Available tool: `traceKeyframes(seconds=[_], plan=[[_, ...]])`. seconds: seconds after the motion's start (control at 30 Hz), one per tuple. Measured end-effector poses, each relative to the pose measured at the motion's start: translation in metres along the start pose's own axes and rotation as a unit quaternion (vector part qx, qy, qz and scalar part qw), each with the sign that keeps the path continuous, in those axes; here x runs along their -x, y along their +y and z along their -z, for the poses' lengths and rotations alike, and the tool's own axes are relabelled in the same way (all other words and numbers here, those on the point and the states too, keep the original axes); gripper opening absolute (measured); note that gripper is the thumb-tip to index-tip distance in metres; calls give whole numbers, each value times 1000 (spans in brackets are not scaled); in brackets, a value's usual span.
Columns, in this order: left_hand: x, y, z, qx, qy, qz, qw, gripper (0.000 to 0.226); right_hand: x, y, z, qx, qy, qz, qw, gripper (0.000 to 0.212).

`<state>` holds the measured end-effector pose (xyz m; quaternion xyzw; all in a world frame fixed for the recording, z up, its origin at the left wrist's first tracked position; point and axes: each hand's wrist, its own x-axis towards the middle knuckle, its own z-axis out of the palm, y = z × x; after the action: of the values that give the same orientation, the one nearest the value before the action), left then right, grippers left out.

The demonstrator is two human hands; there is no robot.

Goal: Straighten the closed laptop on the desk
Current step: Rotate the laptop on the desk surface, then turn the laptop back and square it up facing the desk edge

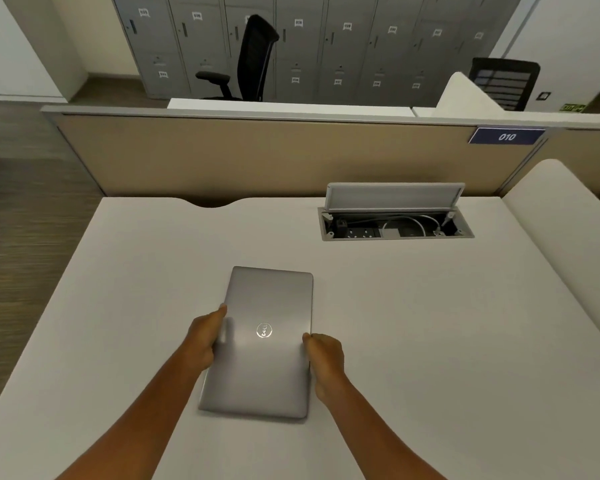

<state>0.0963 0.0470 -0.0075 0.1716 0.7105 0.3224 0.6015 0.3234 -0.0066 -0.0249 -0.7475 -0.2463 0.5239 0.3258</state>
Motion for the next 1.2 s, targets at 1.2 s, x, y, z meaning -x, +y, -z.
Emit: traceKeyframes(seconds=[1.2], plan=[[82,-100,-68,238,-17,26,971,40,-79,-84,25,291,-66,123,947,44]])
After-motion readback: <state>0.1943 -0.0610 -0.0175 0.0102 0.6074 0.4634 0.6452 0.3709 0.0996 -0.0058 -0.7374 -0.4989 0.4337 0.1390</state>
